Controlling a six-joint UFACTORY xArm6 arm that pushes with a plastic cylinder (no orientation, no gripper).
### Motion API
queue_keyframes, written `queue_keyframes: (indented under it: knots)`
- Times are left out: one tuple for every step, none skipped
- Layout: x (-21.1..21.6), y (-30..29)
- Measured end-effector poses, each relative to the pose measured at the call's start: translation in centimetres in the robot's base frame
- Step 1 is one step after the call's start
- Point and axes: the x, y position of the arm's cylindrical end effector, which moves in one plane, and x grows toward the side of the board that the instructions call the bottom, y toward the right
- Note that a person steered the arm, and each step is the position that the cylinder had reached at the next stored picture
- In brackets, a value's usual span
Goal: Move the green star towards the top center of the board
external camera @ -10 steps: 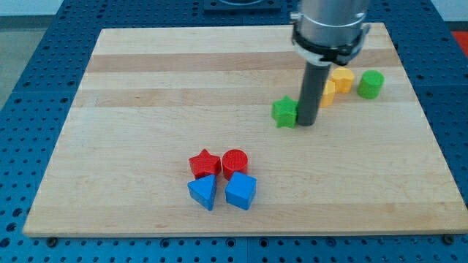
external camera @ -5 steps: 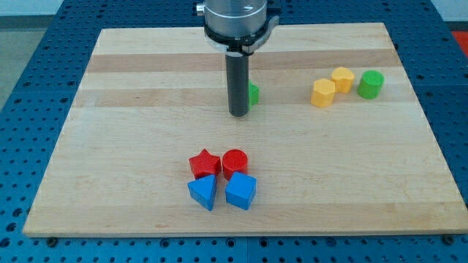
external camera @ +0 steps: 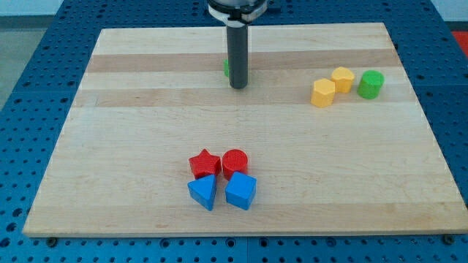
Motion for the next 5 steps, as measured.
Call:
queue_keyframes:
  knots:
    - [-2.0, -0.2]
    - [-3.3, -0.2]
    - [-4.9, -0.2]
    - [-7.0, -0.2]
    - [-8.4, -0.2]
